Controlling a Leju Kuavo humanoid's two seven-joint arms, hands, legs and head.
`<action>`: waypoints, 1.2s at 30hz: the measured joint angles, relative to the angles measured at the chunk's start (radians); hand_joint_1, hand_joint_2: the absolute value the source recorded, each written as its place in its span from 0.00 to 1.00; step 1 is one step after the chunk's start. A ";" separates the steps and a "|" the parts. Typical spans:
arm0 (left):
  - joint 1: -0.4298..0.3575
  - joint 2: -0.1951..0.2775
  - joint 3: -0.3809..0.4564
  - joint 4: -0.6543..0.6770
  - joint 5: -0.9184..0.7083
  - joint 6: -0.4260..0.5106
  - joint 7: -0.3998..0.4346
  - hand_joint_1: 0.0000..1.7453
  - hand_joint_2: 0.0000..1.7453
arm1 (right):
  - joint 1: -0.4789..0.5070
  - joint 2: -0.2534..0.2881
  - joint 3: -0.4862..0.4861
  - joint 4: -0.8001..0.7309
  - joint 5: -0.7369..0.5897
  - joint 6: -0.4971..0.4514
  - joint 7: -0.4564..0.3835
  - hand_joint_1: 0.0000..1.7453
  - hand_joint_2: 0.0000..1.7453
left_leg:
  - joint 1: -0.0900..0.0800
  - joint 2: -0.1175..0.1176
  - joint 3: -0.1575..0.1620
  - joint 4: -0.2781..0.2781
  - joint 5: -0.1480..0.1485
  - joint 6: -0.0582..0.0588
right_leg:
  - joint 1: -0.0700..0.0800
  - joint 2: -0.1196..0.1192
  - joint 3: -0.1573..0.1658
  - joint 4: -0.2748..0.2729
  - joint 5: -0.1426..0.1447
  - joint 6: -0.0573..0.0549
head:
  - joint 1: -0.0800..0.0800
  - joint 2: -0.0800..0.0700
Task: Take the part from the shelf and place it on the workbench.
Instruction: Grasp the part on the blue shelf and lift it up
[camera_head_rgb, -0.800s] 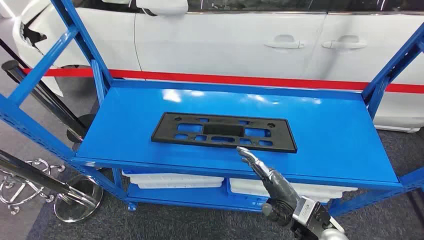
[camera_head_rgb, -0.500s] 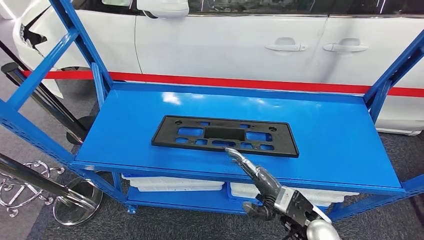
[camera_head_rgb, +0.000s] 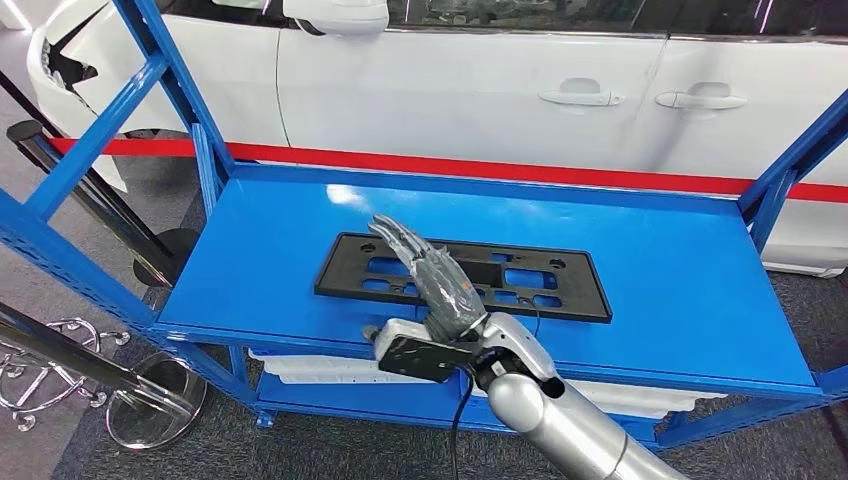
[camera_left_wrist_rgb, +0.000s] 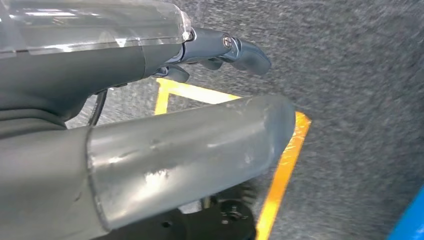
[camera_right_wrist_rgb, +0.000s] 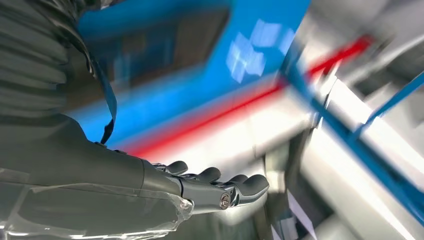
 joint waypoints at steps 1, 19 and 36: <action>-0.001 0.001 -0.001 0.000 -0.005 0.003 0.006 0.00 0.00 | -0.019 0.014 0.019 0.023 0.092 -0.039 0.025 0.00 1.00 | -0.001 0.000 -0.002 0.002 -0.002 -0.006 | 0.002 0.001 0.013 -0.034 0.006 -0.005 | 0.000 0.000; -0.007 0.018 -0.008 0.000 -0.021 -0.016 -0.013 0.00 0.00 | -0.127 0.106 0.163 0.324 0.488 -0.045 0.096 0.00 1.00 | 0.001 0.001 -0.054 0.013 0.030 -0.014 | 0.010 0.002 0.042 -0.064 -0.025 -0.018 | -0.001 0.000; -0.011 0.019 -0.008 0.001 -0.048 -0.026 -0.029 0.00 0.00 | -0.186 0.114 0.250 0.477 0.587 0.008 0.165 0.00 1.00 | -0.002 0.001 -0.043 0.028 0.000 -0.025 | 0.013 0.003 0.020 -0.064 0.002 -0.037 | 0.000 0.000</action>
